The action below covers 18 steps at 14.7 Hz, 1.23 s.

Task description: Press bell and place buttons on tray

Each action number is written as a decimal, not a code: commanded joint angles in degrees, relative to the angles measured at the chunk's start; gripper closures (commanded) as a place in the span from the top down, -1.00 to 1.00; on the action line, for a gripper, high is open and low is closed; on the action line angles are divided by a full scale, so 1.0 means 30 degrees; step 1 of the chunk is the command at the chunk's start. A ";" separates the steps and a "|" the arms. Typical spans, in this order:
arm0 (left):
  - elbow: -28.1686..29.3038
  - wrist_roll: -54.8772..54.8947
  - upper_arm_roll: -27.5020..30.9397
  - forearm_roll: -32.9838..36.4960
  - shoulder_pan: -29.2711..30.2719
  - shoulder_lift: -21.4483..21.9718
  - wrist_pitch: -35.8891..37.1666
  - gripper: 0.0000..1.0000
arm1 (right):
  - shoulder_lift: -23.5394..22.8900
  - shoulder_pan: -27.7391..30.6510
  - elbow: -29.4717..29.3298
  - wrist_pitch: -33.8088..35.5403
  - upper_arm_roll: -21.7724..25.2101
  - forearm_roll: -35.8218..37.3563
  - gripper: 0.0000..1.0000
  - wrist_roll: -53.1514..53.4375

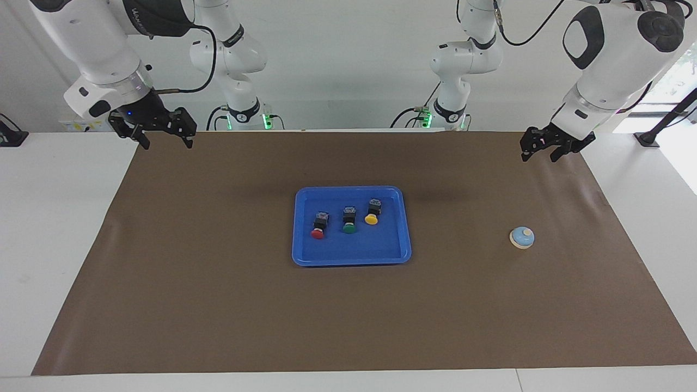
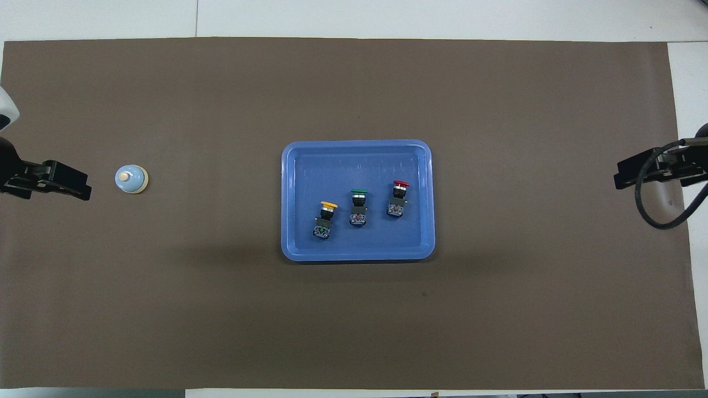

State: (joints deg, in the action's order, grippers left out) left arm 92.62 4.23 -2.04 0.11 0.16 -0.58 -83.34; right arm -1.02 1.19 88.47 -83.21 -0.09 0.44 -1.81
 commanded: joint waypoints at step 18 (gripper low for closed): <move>-0.0228 -0.0503 0.0065 0.0548 -0.0522 0.0370 0.0681 1.00 | 0.0488 0.0453 0.0538 -0.0037 -0.0350 0.0204 1.00 -0.0335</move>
State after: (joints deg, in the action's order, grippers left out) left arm 91.77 3.52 -2.24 0.92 -0.53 -0.18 -80.71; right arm -0.99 1.19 88.49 -83.21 -0.09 0.44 -1.81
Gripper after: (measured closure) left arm 0.000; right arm 0.000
